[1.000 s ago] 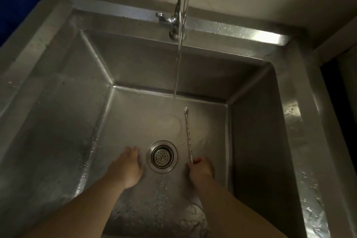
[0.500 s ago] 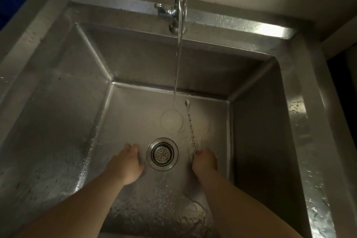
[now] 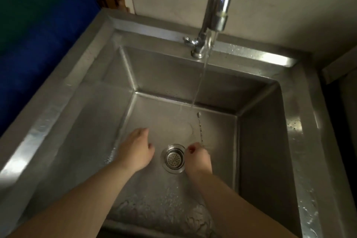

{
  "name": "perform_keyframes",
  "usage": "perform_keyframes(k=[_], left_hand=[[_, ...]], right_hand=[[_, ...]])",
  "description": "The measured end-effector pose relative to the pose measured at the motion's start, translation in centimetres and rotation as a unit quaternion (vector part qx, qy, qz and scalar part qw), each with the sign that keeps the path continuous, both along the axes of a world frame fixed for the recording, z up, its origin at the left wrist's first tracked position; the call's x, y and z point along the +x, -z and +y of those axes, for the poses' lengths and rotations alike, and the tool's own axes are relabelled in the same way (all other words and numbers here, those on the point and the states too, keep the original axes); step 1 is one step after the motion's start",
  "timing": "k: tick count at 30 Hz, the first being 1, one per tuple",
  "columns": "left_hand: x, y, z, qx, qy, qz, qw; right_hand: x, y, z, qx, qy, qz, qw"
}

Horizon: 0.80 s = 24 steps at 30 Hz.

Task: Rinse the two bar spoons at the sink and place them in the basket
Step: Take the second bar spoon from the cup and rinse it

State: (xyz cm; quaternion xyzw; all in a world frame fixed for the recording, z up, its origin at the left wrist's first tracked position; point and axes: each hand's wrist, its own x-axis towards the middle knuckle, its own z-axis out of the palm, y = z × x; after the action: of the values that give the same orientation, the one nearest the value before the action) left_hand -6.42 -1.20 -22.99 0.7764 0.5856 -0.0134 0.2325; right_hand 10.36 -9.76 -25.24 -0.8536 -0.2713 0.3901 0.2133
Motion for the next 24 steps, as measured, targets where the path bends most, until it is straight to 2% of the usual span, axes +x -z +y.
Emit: perform_keyframes(k=[3,6,10,15,17,20,24], left_hand=[[-0.8,-6.3,1.1,0.059,-0.037,-0.051,0.996],[-3.1,-13.0,1.9,0.147,-0.059,-0.086,0.984],[-9.1,-21.6,2.1,0.241,-0.092,-0.117,0.959],[-19.0,-30.5,-0.3,0.341,-0.145,-0.111,0.922],[-23.6,-33.4,-2.3,0.361,-0.176,-0.098,0.911],[-30.3,-36.0,-5.9,0.372,-0.227,-0.084,0.896],[-38.8,-35.5,-10.7,0.374,-0.305,-0.084,0.872]], right_hand=[[-3.5,-5.8,1.8,0.078,-0.064,-0.007,0.995],[-7.4,-12.1,3.6,0.179,-0.130,-0.021,0.975],[-13.0,-20.4,6.0,0.315,-0.195,-0.031,0.928],[-21.1,-28.7,7.7,0.429,-0.272,-0.026,0.861],[-24.9,-30.9,7.5,0.441,-0.322,0.001,0.838],[-29.9,-32.8,6.7,0.409,-0.411,0.049,0.814],[-35.0,-33.4,5.7,0.320,-0.492,0.099,0.804]])
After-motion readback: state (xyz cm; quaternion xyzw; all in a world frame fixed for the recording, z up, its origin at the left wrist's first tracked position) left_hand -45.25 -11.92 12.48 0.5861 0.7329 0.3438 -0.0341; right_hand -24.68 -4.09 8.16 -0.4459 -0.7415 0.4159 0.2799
